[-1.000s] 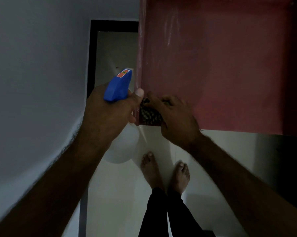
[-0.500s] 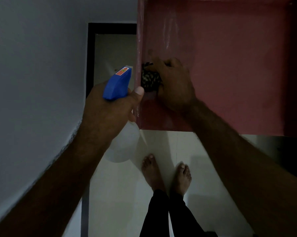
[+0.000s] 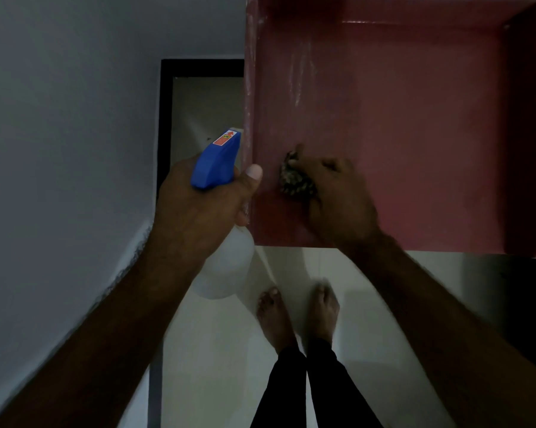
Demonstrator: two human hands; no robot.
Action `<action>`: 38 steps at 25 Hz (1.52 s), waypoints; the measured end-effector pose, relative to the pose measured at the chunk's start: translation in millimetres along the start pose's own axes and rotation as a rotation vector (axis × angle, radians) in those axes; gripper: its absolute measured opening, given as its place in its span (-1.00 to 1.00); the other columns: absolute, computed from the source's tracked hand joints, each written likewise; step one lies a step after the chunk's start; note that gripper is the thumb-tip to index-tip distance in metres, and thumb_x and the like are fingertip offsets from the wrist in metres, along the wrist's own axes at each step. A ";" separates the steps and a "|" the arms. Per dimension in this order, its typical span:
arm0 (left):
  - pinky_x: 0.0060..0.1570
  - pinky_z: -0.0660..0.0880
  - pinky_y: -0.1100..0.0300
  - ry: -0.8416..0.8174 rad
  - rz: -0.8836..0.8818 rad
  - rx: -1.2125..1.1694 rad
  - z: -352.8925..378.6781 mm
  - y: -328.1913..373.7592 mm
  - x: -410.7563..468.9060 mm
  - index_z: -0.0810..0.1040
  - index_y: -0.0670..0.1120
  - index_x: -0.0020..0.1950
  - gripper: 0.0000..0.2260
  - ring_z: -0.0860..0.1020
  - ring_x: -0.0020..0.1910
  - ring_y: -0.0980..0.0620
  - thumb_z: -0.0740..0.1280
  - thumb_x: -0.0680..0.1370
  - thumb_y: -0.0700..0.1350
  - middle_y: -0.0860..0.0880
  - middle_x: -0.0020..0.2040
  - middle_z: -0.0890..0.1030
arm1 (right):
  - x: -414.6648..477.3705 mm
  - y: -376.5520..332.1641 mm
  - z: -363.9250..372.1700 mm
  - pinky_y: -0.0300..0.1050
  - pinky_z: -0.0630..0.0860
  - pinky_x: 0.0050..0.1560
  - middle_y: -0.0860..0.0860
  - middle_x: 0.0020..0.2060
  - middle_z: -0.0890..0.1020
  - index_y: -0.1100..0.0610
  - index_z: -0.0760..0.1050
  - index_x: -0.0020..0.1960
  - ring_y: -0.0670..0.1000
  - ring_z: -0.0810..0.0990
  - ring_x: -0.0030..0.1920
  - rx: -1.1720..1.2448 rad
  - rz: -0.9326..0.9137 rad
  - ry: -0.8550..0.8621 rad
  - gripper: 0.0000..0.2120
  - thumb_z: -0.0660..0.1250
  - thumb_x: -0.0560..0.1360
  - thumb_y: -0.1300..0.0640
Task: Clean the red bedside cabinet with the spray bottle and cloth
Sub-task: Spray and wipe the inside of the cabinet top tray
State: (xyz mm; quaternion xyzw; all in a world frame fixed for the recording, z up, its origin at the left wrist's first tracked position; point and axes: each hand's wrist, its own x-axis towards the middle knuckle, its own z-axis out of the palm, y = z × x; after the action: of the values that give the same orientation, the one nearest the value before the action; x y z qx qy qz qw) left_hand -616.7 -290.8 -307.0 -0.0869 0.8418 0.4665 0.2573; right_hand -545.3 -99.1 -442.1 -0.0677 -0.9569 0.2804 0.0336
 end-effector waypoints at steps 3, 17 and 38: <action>-0.37 0.56 0.29 0.010 0.014 -0.003 2.0 2.5 0.2 0.54 -0.16 -0.18 -0.71 0.63 -0.38 -0.05 0.44 0.53 0.04 -0.17 -0.34 0.63 | 2.0 1.7 4.2 0.17 0.56 0.17 0.26 0.18 0.62 0.06 0.38 0.58 0.30 0.53 0.17 -0.058 0.288 0.119 -0.28 0.25 0.41 0.22; -0.43 0.46 0.46 -0.005 0.033 0.053 0.6 15.9 8.8 0.52 -0.12 -0.18 -0.73 0.60 -0.41 0.05 0.41 0.53 0.07 -0.15 -0.31 0.64 | 16.2 -8.8 0.6 0.21 0.53 0.15 0.25 0.17 0.62 0.09 0.45 0.53 0.31 0.52 0.18 -0.073 0.308 0.141 -0.33 0.22 0.40 0.21; -0.45 0.39 0.55 -0.041 0.039 0.124 -5.4 28.5 24.5 0.51 -0.12 -0.15 -0.78 0.57 -0.41 0.23 0.38 0.55 0.02 -0.17 -0.26 0.62 | 40.0 14.9 -15.1 0.22 0.56 0.08 0.22 0.11 0.69 0.17 0.51 0.48 0.33 0.58 0.14 -0.140 0.148 0.135 -0.28 0.43 0.31 0.31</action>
State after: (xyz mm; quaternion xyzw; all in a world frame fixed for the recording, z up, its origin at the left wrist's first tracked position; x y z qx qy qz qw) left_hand -650.5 -277.3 -296.2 -0.0451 0.8651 0.4202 0.2702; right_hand -581.7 -72.7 -436.4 -0.1591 -0.9621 0.2094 0.0722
